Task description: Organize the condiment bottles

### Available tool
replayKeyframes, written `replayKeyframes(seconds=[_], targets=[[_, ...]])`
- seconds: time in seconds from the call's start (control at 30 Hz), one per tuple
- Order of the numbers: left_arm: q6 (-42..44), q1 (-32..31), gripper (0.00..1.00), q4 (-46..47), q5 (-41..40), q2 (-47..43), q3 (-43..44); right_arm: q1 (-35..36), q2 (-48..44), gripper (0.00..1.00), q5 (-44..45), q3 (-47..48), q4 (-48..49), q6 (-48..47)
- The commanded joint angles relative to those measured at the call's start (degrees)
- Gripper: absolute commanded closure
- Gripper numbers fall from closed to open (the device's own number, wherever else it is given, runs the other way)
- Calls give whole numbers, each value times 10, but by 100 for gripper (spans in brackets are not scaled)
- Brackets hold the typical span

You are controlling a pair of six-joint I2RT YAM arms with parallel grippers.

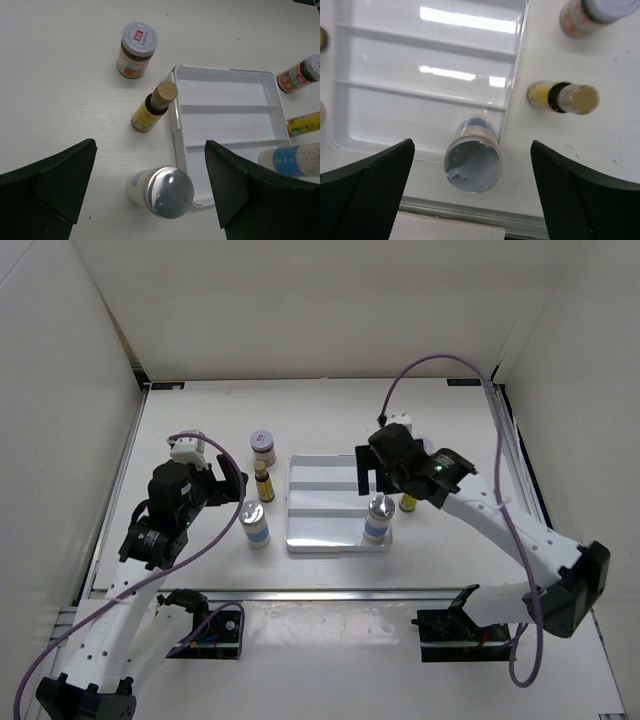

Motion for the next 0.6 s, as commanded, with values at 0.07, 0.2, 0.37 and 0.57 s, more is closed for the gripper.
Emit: replayKeyframes(seconds=[0.07,0.2,0.37,0.57], targets=[[-27,-27,0,-40,50,30,2,3,-63,0,40,73,-9,-33],[-58,-77,0,-40,7,30,-26,3,-91,0,40,80,6,-46],[-63,-104,0,-35,-25,33,-27,3,-104,0,35,60,13,-58],[-52,-135,0,-35,-30,71,-21,3,-116,0,29,36,13,-46]])
